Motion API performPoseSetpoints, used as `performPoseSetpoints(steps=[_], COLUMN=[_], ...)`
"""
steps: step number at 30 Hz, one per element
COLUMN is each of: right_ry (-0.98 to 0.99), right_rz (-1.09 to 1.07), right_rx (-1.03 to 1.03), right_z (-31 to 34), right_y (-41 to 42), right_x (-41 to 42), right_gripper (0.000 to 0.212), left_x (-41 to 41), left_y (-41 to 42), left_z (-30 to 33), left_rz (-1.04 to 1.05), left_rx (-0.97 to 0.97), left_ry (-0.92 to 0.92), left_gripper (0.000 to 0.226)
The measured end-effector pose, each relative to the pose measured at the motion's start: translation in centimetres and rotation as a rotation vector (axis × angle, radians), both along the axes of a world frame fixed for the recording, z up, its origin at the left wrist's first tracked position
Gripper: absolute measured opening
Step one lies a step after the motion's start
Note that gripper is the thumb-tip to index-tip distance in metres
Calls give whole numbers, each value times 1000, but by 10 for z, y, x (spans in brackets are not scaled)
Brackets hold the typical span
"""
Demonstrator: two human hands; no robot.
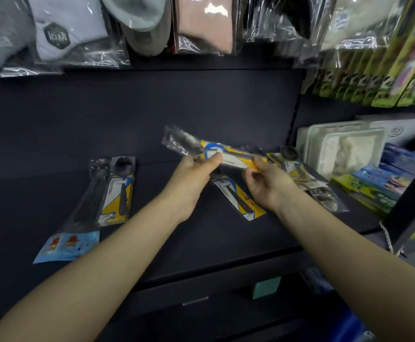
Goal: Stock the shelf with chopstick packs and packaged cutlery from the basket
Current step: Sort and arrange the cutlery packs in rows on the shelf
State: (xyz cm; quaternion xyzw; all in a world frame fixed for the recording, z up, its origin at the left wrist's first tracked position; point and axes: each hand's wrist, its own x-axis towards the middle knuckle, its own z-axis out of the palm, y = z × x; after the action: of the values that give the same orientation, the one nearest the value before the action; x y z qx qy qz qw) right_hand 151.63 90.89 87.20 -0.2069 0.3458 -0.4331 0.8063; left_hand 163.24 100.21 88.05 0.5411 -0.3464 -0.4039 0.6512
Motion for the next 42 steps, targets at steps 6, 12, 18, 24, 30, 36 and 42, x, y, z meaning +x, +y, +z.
performPoseSetpoints(steps=[6, 12, 18, 24, 30, 36, 42], right_ry=[521, 1547, 1588, 970, 599, 1115, 1827], right_rz=[272, 166, 463, 445, 615, 542, 367], right_rx=[-352, -1225, -1098, -802, -738, -1143, -1194], right_z=[-12, -20, -14, 0, 1, 9, -13], right_y=[16, -12, -14, -2, 36, -3, -79], right_x=[7, 2, 17, 16, 17, -5, -24], right_gripper=[25, 40, 37, 30, 28, 39, 63], left_x=[16, 39, 48, 39, 19, 6, -6], left_y=[-8, -2, -3, 0, -7, -15, -28], left_z=[9, -3, -15, -15, -6, -7, -6], left_rz=[140, 190, 105, 69, 36, -23, 21], left_rx=[-172, -81, 96, 149, 67, 134, 151], left_ry=[140, -39, 149, 138, 93, 131, 162], left_gripper=[16, 11, 5, 11, 26, 18, 25])
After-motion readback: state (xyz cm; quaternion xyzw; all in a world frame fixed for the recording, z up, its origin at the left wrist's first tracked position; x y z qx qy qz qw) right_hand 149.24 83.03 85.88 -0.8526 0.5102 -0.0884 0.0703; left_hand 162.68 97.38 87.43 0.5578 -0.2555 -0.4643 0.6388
